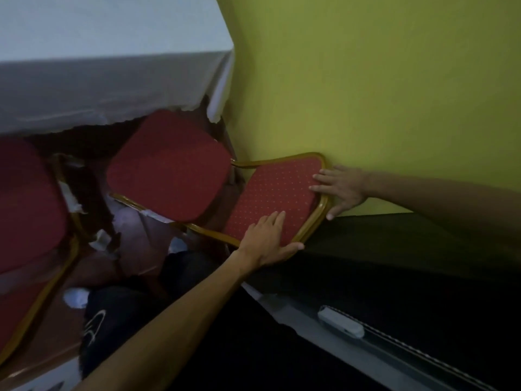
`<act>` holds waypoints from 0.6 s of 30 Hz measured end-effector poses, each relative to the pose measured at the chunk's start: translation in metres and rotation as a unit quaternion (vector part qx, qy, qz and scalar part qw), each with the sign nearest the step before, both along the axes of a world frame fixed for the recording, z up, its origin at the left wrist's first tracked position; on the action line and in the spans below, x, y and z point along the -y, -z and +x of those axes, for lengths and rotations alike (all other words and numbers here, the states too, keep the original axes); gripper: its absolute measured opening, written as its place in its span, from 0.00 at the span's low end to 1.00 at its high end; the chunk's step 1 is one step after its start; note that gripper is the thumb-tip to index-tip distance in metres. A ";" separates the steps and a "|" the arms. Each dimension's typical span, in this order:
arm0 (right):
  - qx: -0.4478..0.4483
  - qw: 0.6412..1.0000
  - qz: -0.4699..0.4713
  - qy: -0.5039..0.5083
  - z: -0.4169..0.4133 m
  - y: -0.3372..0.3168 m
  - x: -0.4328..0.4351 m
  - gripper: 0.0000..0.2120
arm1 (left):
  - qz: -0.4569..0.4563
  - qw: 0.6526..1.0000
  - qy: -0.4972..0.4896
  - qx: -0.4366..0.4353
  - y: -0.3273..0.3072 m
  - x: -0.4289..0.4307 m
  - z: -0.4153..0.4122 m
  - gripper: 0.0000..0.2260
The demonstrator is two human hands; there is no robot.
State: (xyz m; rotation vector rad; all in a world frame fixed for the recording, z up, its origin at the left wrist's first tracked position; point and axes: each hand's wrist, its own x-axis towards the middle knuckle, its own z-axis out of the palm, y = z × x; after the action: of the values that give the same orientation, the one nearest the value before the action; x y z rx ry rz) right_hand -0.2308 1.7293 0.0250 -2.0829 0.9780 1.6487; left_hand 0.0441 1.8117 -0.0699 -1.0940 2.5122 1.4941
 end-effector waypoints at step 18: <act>0.224 0.972 -0.032 -0.063 -0.046 0.034 0.019 0.44 | 0.090 0.988 -0.125 0.026 0.036 -0.058 -0.069 0.37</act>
State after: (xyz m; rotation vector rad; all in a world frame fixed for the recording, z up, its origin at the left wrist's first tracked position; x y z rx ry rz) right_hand -0.2769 1.7099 -0.0092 -2.4532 0.7667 1.1254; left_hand -0.0250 1.8692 -0.1063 -1.4376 2.2196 1.6843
